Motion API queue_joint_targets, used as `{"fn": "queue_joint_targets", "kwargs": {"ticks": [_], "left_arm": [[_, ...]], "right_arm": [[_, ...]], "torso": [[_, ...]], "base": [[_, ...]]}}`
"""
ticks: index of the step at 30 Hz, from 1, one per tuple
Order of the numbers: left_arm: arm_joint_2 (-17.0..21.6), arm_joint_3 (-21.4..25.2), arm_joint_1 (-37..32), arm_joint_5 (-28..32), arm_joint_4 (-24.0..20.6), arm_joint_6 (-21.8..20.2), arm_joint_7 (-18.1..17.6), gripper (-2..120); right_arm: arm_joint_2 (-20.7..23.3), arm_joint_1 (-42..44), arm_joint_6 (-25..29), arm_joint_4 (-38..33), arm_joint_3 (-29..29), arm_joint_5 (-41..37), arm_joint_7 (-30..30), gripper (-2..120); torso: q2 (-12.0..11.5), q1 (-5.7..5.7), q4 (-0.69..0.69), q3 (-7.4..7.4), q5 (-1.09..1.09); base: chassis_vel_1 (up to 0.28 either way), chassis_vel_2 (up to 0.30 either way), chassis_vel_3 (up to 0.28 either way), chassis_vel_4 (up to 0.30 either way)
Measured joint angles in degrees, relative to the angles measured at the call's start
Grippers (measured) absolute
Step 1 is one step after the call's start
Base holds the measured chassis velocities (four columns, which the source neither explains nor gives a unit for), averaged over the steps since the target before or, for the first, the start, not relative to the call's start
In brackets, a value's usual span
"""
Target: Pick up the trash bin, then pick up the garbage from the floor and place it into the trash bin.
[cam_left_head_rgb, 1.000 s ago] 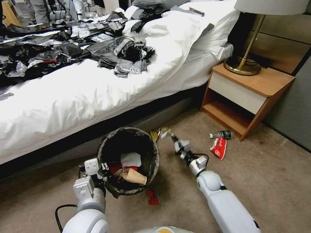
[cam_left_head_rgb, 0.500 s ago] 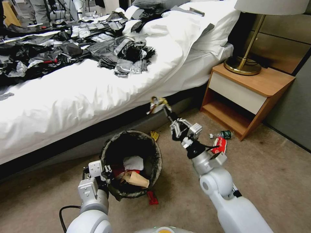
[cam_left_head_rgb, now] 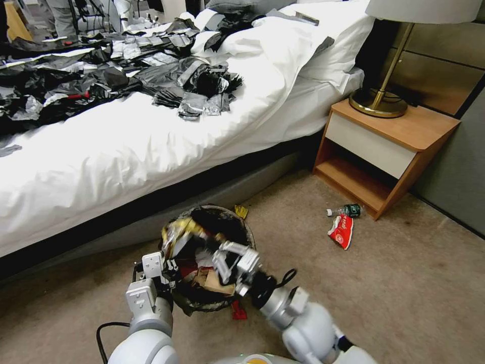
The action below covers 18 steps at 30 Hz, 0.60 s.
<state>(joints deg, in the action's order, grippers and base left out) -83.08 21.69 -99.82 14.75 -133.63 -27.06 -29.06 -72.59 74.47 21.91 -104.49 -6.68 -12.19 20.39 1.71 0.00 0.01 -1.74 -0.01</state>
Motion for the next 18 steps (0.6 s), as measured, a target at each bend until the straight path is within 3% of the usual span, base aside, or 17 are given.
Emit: {"fn": "queue_joint_targets", "kwargs": {"ticks": [8, 18], "left_arm": [[0.0, 0.0, -0.1, 0.0, -0.5, 0.0, 0.0, 0], [0.2, 0.1, -0.2, 0.2, -0.9, 0.0, 0.1, 0]], "right_arm": [[-1.3, -1.2, 0.7, 5.9, 0.2, 0.9, -1.1, 0], [-1.0, -1.1, 1.6, 8.5, 2.0, 1.8, -1.8, 30]], "torso": [[0.0, 0.00, 0.00, 0.00, 0.00], [0.0, 0.00, -0.01, 0.00, 0.01]], "base": [[0.000, 0.000, 0.000, 0.000], [0.000, 0.000, 0.000, 0.000]]}}
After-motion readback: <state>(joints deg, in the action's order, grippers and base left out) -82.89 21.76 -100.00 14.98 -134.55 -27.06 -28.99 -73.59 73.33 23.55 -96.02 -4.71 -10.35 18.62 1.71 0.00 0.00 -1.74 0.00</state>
